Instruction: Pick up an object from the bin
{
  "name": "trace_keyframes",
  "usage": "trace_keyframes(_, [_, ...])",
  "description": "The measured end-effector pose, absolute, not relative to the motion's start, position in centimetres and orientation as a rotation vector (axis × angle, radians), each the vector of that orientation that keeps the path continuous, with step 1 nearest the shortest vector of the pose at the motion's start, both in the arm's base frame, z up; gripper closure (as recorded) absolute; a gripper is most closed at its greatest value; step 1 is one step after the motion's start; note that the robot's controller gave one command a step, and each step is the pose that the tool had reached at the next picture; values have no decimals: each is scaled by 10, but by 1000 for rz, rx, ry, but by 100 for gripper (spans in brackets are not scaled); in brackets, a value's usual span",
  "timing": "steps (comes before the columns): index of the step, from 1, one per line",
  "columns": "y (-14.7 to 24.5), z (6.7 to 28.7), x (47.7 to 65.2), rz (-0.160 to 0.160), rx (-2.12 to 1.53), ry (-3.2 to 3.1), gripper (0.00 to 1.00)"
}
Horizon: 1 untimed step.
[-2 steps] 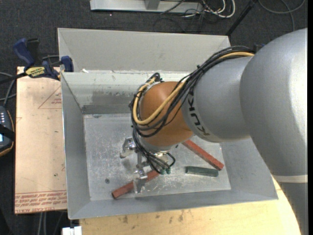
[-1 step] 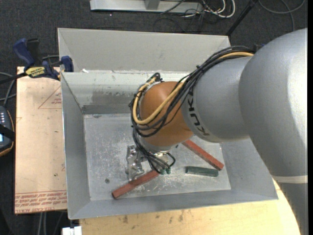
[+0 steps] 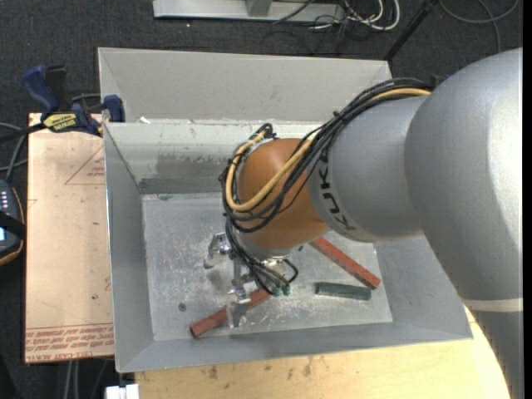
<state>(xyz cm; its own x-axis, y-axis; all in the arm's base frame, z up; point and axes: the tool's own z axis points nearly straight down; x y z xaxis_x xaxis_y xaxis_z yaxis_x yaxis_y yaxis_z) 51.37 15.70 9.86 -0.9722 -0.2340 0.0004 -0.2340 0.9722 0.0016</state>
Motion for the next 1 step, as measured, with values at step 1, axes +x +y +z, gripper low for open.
trace_keyframes(1, [157,99,514,-3,370,-3119,100])
